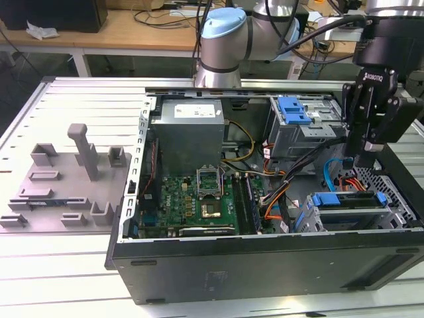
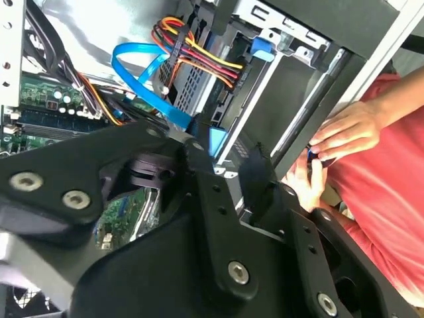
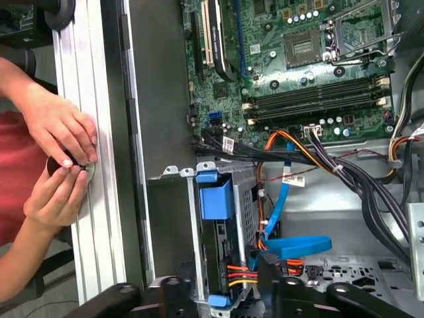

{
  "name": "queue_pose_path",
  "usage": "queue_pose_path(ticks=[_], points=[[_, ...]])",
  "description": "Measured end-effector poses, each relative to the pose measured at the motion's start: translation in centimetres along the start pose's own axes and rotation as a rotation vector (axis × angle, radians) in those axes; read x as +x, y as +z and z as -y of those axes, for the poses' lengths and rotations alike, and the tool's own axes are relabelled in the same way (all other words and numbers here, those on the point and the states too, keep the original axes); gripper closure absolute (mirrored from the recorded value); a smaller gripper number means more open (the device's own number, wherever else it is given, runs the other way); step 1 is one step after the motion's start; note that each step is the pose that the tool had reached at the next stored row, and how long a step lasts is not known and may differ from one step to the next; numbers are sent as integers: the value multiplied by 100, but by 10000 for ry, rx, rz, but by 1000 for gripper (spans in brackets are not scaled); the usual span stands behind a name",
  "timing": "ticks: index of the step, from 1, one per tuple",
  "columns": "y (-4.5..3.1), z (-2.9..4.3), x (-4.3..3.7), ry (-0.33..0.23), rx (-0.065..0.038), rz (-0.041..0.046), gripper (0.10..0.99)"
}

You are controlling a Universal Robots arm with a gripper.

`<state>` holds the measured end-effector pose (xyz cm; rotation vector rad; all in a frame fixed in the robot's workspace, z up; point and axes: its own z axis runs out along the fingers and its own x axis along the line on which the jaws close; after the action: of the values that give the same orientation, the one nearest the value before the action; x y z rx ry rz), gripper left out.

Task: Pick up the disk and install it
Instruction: 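Insert the second disk wire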

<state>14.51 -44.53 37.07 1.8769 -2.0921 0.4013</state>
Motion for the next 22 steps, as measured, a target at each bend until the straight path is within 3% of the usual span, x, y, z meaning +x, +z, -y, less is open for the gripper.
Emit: queue_pose_path(ticks=[1,22], points=[[10,-1,-4,-14,-34,-4,663],[82,-2,-49,-16,-41,-21,663]])
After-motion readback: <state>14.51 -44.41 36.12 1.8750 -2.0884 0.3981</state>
